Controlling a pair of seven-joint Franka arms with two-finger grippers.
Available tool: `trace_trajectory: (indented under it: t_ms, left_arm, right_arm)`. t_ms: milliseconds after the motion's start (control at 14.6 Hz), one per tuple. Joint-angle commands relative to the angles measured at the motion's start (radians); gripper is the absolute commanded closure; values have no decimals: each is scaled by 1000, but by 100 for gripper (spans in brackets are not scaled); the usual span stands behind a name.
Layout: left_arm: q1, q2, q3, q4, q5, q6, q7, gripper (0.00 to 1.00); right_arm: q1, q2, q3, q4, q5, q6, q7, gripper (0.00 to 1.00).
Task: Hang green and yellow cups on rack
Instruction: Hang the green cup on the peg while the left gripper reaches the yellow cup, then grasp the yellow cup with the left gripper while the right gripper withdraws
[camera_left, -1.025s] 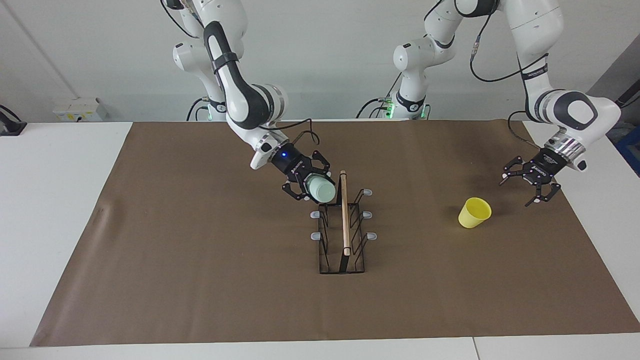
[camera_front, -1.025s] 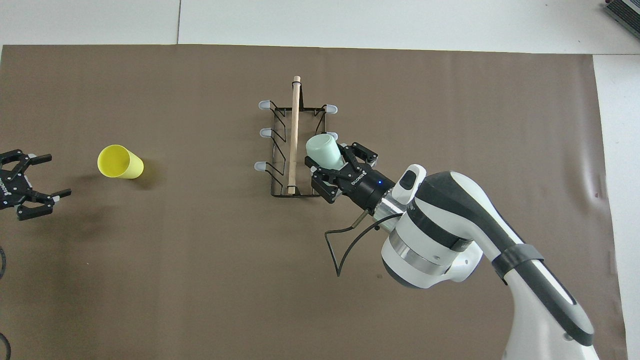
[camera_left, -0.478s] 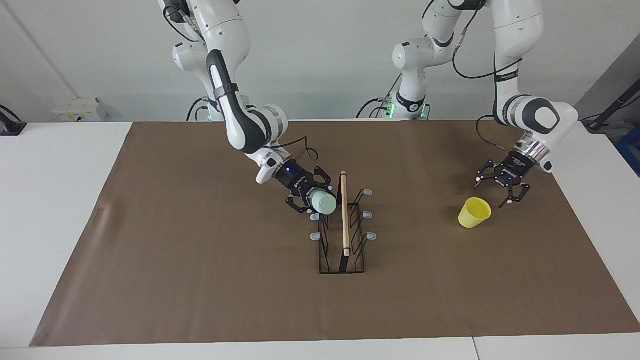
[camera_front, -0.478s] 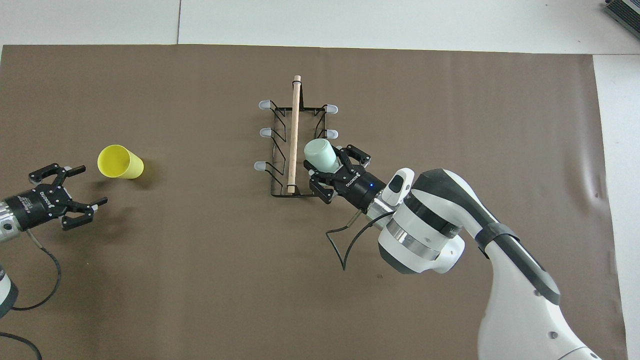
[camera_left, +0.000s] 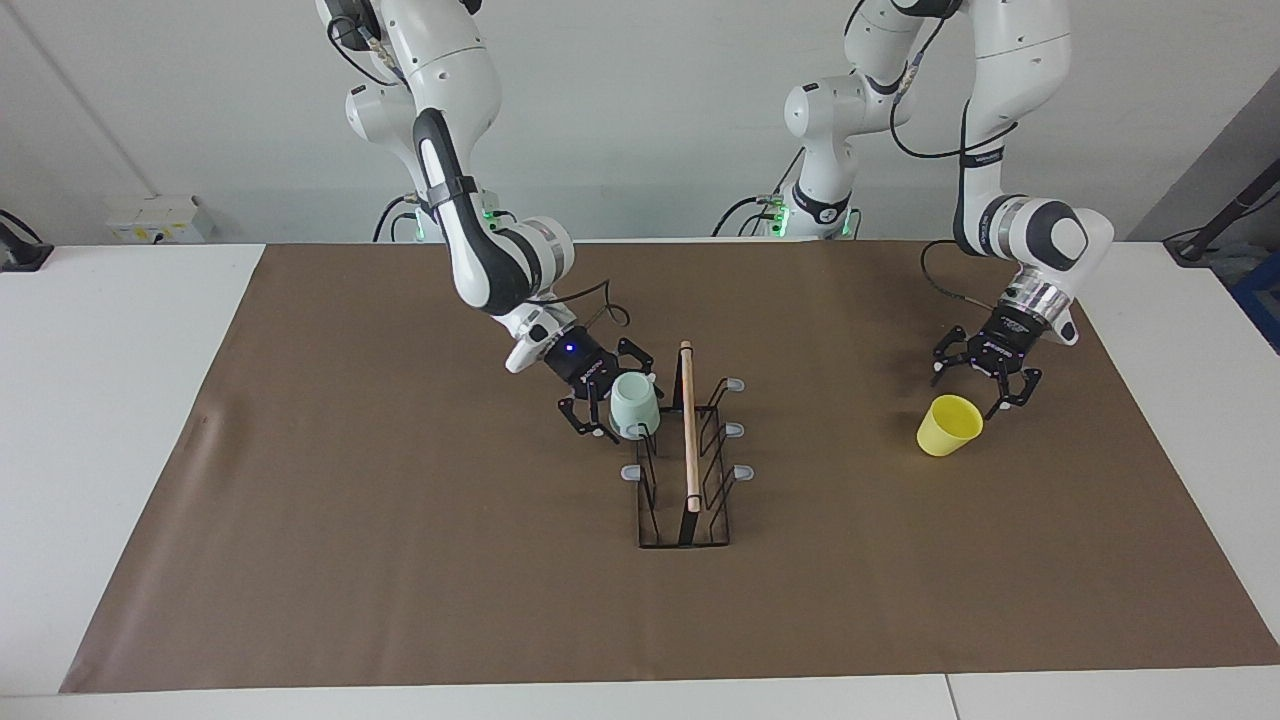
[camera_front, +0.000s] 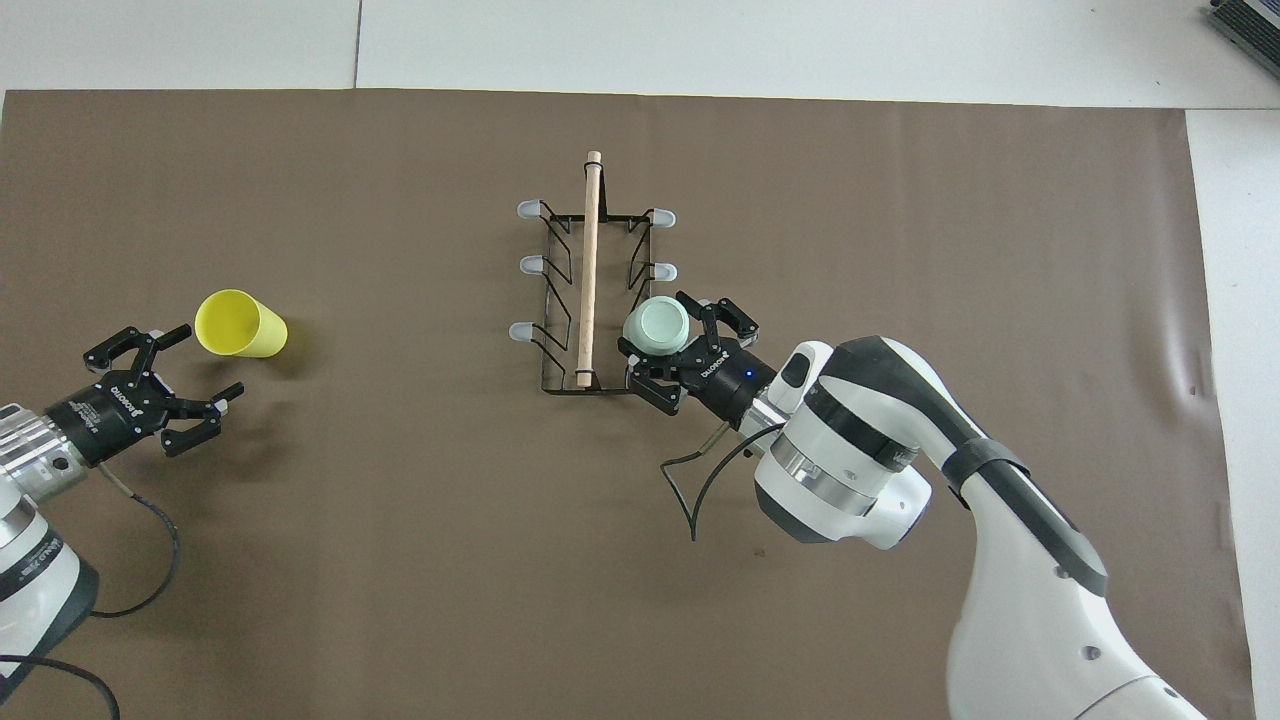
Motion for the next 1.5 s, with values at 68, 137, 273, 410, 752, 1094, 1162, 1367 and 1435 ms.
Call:
trace_trajectory:
  t_ms: [68,137,273,410,752,1094,1162,1367,1435]
  left_arm:
    - [-40,7,8,-24,-90,31,65,0]
    - [-40,20,8,-24,-109,30,94,0]
    - [-57,37,9,-26,-155,31,136,0]
    - [-59,55,9,-15,-167,31,144,0]
    - [-91,89,8,8,-256,70,196,0]
    - [-117,112,3,40,-313,99,194,0]
    - [-117,116,3,49,-313,111,194,0]
    - [-118,124,-1,65,-326,148,193,0]
    - [-126,126,-1,66,-364,149,191,0]
  right_arm:
    - [0,-21,4,21,37,113,9,0]
    - [0,-28,5,8,37,116,10,0]
    - [0,-63,7,-32,37,174,13,0]
    - [7,-81,34,-25,40,260,47,0]
    - [12,-117,76,-31,42,357,167,0]
    - [46,-152,75,-39,37,513,145,0]
    - [37,-152,75,-37,35,524,104,0]
    - [4,-150,73,-34,-21,529,6,0]
    - [-26,-150,74,-34,-96,530,-31,0]
